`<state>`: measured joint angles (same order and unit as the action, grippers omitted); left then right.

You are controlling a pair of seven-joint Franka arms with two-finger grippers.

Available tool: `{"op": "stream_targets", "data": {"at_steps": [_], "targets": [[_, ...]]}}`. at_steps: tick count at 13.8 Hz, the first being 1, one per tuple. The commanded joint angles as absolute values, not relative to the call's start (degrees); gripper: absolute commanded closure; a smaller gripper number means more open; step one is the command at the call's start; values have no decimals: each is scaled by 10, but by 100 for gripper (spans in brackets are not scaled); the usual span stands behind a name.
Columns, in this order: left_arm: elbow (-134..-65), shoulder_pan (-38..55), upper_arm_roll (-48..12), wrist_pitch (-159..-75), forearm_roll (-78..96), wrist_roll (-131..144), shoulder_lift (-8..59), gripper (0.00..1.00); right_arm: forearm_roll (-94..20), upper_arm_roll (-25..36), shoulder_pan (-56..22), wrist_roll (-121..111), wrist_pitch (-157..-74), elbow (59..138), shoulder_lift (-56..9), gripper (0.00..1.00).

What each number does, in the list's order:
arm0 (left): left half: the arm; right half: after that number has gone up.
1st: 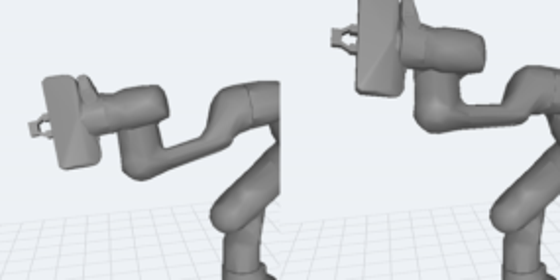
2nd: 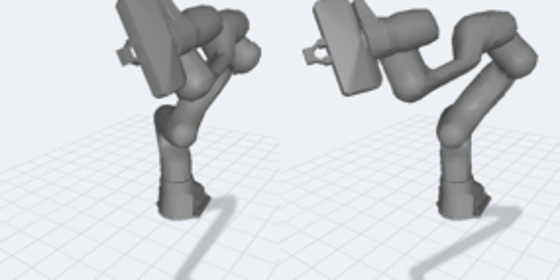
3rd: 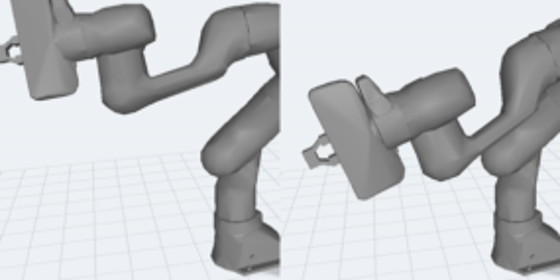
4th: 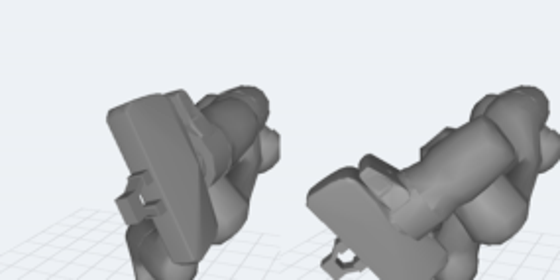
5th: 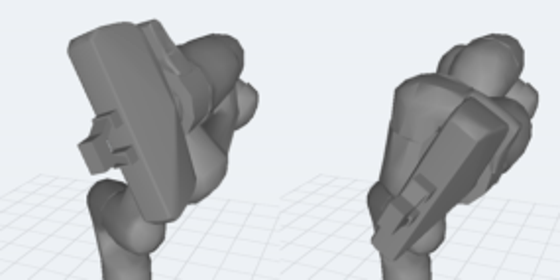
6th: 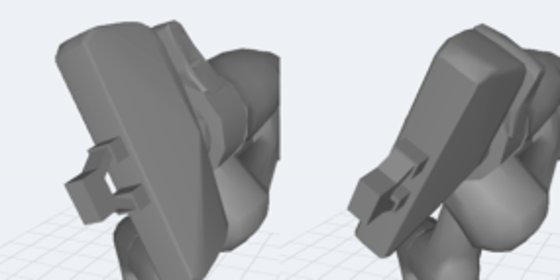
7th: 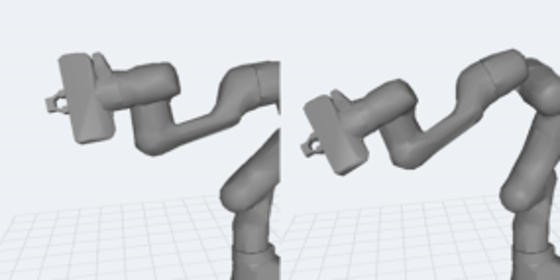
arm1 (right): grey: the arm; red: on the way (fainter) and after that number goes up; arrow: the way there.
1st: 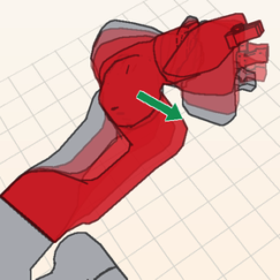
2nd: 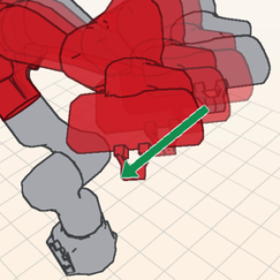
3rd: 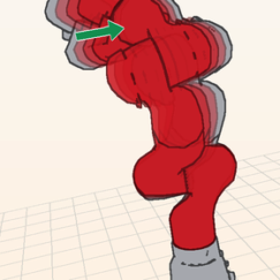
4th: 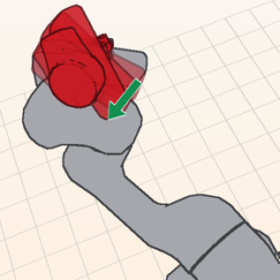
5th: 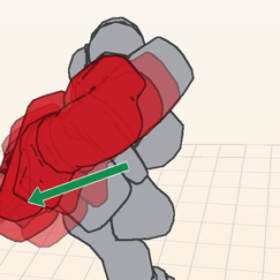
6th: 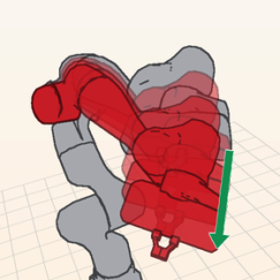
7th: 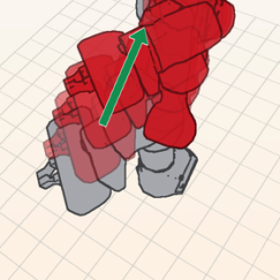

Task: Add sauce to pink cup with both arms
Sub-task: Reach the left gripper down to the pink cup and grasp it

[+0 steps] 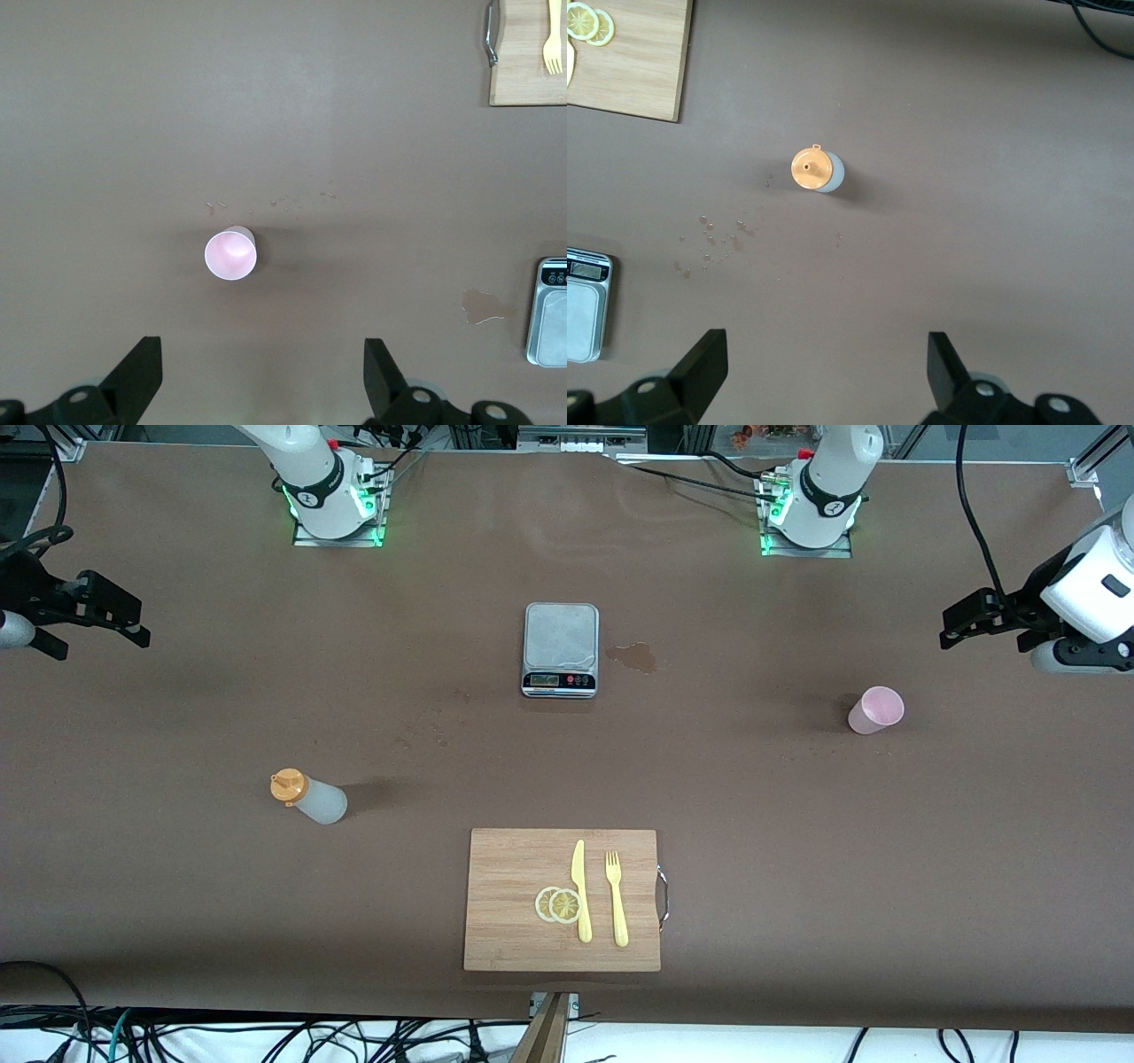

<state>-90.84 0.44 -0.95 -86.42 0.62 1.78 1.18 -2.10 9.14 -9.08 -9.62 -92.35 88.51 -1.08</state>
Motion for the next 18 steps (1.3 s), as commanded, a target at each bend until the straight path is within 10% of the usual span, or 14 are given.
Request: {"op": "stream_targets", "data": {"at_steps": [1,18], "targets": [[-897,-4,-12,-853,-5,21,11,0,-24,91,-90,-100,-931,893,-15,0],[-897,-7,-10,-853,5,22,41,0,-17,92,-91,-104,-920,887,-3,0]]}}
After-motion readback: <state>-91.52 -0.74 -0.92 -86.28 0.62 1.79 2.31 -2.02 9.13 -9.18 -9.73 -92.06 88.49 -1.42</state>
